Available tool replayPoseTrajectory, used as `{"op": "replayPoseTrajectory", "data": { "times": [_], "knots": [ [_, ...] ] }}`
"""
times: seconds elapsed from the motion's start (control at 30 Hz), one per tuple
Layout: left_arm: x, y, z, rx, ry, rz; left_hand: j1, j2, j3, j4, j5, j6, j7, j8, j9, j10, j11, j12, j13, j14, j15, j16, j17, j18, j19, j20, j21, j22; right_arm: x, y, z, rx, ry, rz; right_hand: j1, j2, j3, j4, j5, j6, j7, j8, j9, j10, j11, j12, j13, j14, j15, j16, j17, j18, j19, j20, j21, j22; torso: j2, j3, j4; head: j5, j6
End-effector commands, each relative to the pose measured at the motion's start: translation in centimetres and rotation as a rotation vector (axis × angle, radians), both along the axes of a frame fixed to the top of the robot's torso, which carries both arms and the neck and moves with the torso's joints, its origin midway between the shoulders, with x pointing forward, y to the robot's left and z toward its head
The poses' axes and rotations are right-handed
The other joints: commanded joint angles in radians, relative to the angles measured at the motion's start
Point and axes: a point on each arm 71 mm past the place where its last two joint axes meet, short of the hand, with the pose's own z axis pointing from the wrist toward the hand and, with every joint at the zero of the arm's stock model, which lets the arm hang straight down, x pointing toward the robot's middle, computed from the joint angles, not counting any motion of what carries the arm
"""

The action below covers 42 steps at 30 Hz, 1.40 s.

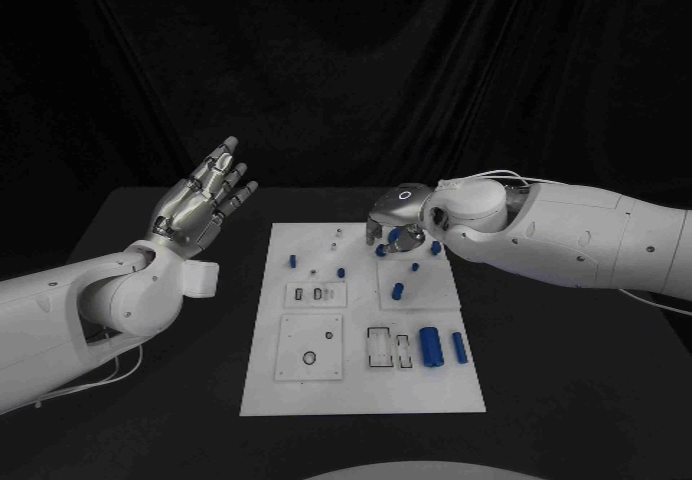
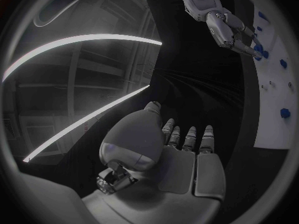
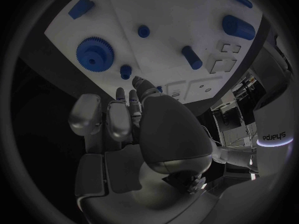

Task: Assemble the parts on the task board

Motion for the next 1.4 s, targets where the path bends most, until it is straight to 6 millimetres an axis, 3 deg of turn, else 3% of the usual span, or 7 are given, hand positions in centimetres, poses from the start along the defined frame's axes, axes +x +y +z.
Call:
{"op": "replayPoseTrajectory", "data": {
  "times": [0.03,0.5,0.8,0.87,0.9,1.4],
  "knots": [
    [-0.2,0.2,1.1,-0.071,-0.122,0.009,0.012,-0.003,0.010,0.000,0.006,0.007,0.003,0.006,0.001,0.000,0.007,-0.007,-0.001,-0.002,0.004,-0.004,-0.001,0.009,0.000,0.005,0.002,0.002,0.0,0.0,-0.1,0.007,-0.037,0.024,0.004,-0.005,0.009,0.000,0.004,-0.011,-0.004,-0.008,-0.004,0.006,0.004,-0.001,-0.001,0.024,-0.005,0.004,0.002,-0.012,0.002,0.001,0.003,0.002,-0.002,-0.0005,0.0016,0.000,-0.003],
    [0.0,0.4,1.0,-0.070,-0.121,0.010,0.021,-0.003,0.016,-0.002,0.016,0.008,0.007,0.006,0.001,0.000,0.012,-0.007,-0.001,-0.002,0.010,-0.004,-0.001,0.009,0.001,0.007,0.003,0.002,0.3,-0.2,-0.9,0.036,-0.072,0.043,0.005,-0.008,0.035,0.000,-0.007,0.008,-0.005,-0.006,-0.001,0.020,0.005,0.001,-0.001,0.024,-0.004,0.007,0.007,-0.013,0.002,0.003,0.008,0.013,-0.005,-0.0014,0.0002,0.011,-0.013],
    [0.2,0.5,1.0,-0.074,-0.121,0.003,0.035,-0.022,0.014,-0.008,0.029,-0.004,0.002,0.003,-0.001,0.000,0.006,-0.007,-0.001,-0.002,0.017,-0.004,-0.001,0.009,0.001,0.009,0.003,0.002,0.3,-0.6,-1.1,0.064,-0.099,0.042,-0.008,-0.017,0.057,0.010,-0.023,0.032,0.003,0.000,0.008,0.058,0.006,0.019,0.006,0.022,-0.004,0.002,0.000,-0.012,-0.001,0.003,0.007,0.017,-0.006,-0.0017,0.0015,0.013,-0.021],
    [0.2,0.5,1.0,-0.075,-0.122,0.002,0.034,-0.029,0.010,-0.004,0.026,-0.009,-0.001,0.003,-0.001,0.000,0.003,-0.007,-0.001,-0.002,0.017,-0.004,-0.001,0.009,0.001,0.009,0.003,0.002,0.3,-0.7,-1.2,0.068,-0.101,0.043,-0.037,-0.028,0.053,0.029,-0.098,0.034,0.003,-0.002,0.013,0.057,0.005,0.023,0.009,0.021,-0.003,0.000,-0.003,-0.012,-0.002,0.004,0.006,0.019,-0.006,-0.0019,0.0006,0.016,-0.025],
    [0.2,0.5,1.0,-0.076,-0.122,0.001,0.034,-0.029,0.010,-0.004,0.026,-0.009,-0.001,0.003,-0.001,0.000,0.003,-0.007,-0.001,-0.002,0.017,-0.004,-0.001,0.009,0.001,0.009,0.003,0.002,0.3,-0.7,-1.2,0.069,-0.101,0.043,-0.042,-0.029,0.051,0.033,-0.106,0.034,0.003,-0.004,0.013,0.057,0.005,0.024,0.010,0.021,-0.003,0.000,-0.003,-0.012,-0.002,0.004,0.006,0.020,-0.006,-0.0019,0.0003,0.016,-0.025],
    [0.4,0.6,0.8,-0.077,-0.118,-0.007,0.032,-0.031,0.007,0.000,0.024,-0.008,-0.002,0.003,-0.001,0.000,0.002,-0.007,-0.001,-0.002,0.018,-0.004,-0.001,0.009,0.002,0.010,0.003,0.002,0.1,-1.5,-2.1,0.063,-0.085,0.025,-0.048,-0.032,0.050,0.036,-0.111,0.027,0.000,-0.010,0.014,0.047,0.004,0.024,0.012,0.022,-0.004,0.000,-0.003,-0.012,-0.002,0.003,0.005,0.022,-0.008,-0.0011,-0.0010,0.024,-0.039]
  ]
}}
